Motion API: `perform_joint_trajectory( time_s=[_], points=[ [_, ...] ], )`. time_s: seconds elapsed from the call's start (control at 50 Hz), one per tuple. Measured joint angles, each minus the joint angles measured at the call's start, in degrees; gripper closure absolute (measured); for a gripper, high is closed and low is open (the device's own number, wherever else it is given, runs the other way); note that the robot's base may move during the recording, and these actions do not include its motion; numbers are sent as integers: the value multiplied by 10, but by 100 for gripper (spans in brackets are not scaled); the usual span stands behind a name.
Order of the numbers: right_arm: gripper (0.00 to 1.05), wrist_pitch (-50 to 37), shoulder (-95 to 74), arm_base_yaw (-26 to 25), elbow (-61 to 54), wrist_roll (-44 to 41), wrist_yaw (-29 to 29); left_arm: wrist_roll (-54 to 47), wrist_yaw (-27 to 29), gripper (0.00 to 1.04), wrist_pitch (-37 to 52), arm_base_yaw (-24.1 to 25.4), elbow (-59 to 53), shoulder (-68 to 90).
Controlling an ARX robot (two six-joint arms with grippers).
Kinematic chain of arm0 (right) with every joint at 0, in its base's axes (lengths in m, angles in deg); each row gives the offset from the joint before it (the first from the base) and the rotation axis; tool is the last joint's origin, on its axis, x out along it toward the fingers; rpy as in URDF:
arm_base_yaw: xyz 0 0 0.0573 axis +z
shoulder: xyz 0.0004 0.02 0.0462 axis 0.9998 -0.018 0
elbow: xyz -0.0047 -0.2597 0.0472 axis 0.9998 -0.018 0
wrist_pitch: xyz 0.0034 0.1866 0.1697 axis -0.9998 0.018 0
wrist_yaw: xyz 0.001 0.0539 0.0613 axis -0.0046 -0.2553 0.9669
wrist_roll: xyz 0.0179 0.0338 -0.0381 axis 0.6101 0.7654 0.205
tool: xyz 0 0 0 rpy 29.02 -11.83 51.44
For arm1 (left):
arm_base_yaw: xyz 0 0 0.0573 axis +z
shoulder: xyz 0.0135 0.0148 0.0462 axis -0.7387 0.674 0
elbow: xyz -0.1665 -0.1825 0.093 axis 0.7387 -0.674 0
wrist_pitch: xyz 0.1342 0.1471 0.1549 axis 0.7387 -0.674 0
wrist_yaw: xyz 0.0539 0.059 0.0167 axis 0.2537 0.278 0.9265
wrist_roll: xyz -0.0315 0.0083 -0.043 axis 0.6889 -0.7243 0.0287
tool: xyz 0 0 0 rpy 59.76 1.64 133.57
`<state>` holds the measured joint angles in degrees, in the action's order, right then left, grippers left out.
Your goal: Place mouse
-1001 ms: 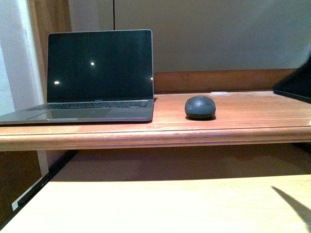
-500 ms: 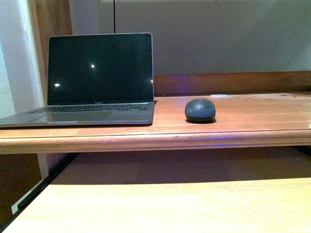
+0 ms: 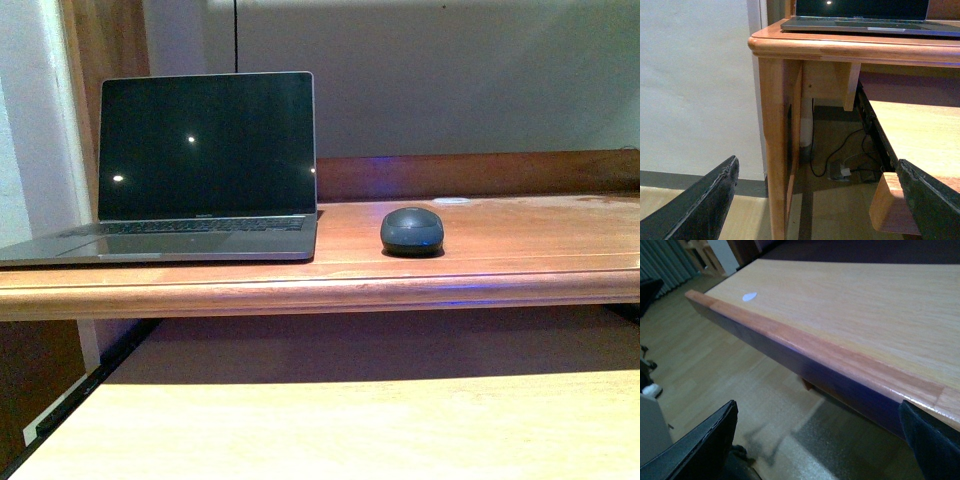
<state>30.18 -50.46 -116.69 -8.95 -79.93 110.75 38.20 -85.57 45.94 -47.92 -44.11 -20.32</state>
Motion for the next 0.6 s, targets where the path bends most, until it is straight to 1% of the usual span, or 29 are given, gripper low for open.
perform_joint_trajectory(
  time_s=[0.16,0.24,0.32,0.36,0.48,0.5,0.601],
  points=[
    [7,-66,2,10,-21,-14,-8,0,0,8,0,0,0,0],
    [7,-125,14,26,-42,8,-21,0,0,8,0,0,0,0],
    [7,-165,22,40,-56,31,-31,0,0,8,0,0,0,0],
    [7,-182,27,50,-63,44,-33,0,0,8,0,0,0,0],
    [7,-279,43,88,-94,125,-53,0,0,8,0,0,0,0],
    [7,-287,44,91,-97,129,-55,0,0,8,0,0,0,0],
    [7,-367,49,120,-115,196,-81,0,0,8,0,0,0,0]
  ],
)
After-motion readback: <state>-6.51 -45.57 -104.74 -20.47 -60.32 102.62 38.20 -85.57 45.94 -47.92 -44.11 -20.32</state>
